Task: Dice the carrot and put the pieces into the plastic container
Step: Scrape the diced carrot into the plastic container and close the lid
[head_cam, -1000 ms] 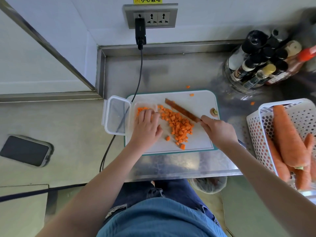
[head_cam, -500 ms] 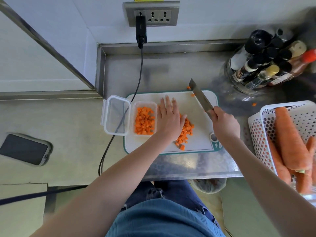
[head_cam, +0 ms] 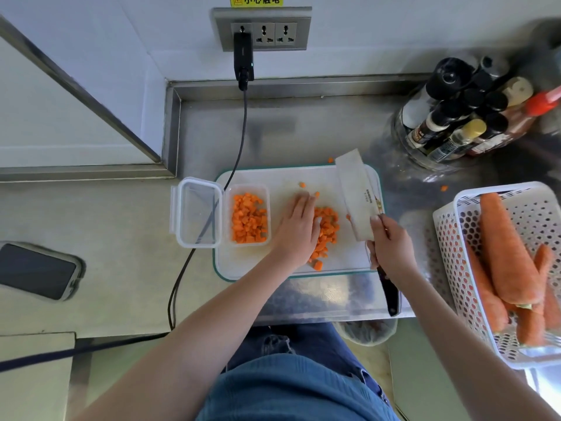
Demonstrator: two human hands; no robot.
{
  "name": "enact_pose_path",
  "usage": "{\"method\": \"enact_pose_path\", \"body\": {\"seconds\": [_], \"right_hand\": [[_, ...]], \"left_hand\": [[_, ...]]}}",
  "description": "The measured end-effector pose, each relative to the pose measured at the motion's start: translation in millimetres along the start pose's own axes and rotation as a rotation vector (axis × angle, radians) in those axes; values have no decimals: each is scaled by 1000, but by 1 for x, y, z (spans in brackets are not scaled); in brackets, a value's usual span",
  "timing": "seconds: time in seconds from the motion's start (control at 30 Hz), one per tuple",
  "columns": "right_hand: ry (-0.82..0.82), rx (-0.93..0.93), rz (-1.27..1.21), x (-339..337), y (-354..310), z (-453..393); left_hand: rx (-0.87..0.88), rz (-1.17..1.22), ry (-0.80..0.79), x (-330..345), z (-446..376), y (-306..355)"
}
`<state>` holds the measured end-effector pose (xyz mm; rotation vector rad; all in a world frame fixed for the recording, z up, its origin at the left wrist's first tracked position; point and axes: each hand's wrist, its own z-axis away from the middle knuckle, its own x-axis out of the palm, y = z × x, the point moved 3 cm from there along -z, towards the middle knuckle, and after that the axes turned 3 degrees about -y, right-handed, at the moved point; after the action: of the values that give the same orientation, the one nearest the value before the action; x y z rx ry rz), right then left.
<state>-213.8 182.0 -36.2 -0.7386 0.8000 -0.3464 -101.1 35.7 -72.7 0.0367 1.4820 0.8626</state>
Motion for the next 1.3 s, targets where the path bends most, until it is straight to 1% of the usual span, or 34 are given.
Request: {"method": "enact_pose_path", "body": {"seconds": [0.07,0.13,0.17,0.23,0.3,0.47,0.57,0.63,0.73,0.8,0.87,0.9,0.97,1.0,1.03,1.07,1.13,1.17,1.2,1.3], "right_hand": [[-66,109,-273,3,-3,2],[-115,181,-443,6,-8,4],[-128,201,-474,8,-10,4],[-151,223,-497,12,-13,6],[-170,235,-528,15,-17,7],[-205,243,-536,19,-20,11],[-191,255,-555,20,-19,13],[-158,261,-568,18,-17,12],[-162,253,-529,17,-17,9],[-178,245,-526,18,-18,9],[-148,223,-507,19,-18,9],[-112,203,-469,18,-17,7],[-22,147,-296,13,-15,0],[16,111,-183,10,-14,-6],[42,72,-82,7,-14,-11],[53,34,-2,6,-15,-17],[37,-11,119,5,-17,-26],[18,-16,168,5,-17,-28],[-3,-14,212,6,-15,-27],[-36,-17,241,10,-7,-18]], "left_hand": [[60,3,59,-2,6,0],[167,-22,118,-8,7,5],[250,-44,125,-10,8,10],[408,-85,74,-11,11,23],[472,-138,6,-6,14,29],[446,-223,-39,0,18,17],[342,-198,-40,-4,20,6],[320,-218,-36,-6,21,-3],[334,-198,-17,-8,18,0],[344,-205,-36,-9,12,10],[344,-274,-50,-6,9,14],[307,-297,-62,-4,8,12],[178,-302,-43,-3,12,4],[128,-281,2,-3,17,3],[122,-261,38,-2,27,4],[164,-264,43,4,39,8],[321,-346,-2,21,65,14],[357,-389,-28,28,73,12],[347,-416,-42,34,74,7],[219,-424,-23,33,58,-13]]}}
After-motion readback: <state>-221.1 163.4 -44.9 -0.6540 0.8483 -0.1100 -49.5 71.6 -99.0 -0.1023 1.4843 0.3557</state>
